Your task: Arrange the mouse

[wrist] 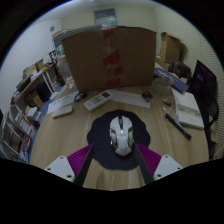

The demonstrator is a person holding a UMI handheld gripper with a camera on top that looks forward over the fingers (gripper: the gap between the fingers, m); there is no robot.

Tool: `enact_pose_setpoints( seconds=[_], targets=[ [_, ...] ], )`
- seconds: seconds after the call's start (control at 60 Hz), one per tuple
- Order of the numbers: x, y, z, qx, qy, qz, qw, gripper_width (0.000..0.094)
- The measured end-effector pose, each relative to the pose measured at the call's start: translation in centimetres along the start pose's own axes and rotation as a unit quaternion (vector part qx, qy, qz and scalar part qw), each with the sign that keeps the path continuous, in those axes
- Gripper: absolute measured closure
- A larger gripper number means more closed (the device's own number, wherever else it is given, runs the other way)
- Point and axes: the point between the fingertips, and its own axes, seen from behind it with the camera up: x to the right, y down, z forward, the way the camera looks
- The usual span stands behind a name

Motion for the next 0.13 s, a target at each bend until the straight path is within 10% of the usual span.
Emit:
enact_pose_setpoints(
  seconds=[0.133],
  targets=[
    [-1.8,2.2,-6.2,0.001,0.004,0.027,1.0,0.0099]
  ],
)
